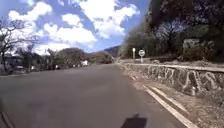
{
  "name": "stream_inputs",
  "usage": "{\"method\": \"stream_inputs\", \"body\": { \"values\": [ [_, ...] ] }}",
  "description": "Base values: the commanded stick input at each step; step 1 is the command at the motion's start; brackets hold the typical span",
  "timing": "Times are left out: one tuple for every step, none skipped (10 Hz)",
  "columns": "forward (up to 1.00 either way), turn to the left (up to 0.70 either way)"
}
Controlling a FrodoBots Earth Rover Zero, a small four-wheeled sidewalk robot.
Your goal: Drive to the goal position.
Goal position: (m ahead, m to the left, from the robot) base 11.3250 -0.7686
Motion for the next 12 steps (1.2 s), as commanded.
{"method": "stream_inputs", "body": {
  "values": [
    [0.5, 0.0],
    [0.5, 0.0],
    [0.5, 0.0],
    [0.5, 0.0],
    [0.5, 0.0],
    [0.5, 0.0],
    [0.5, 0.0],
    [0.5, 0.0],
    [0.5, 0.0],
    [0.5, 0.0],
    [0.5, 0.0],
    [0.5, 0.0]
  ]
}}
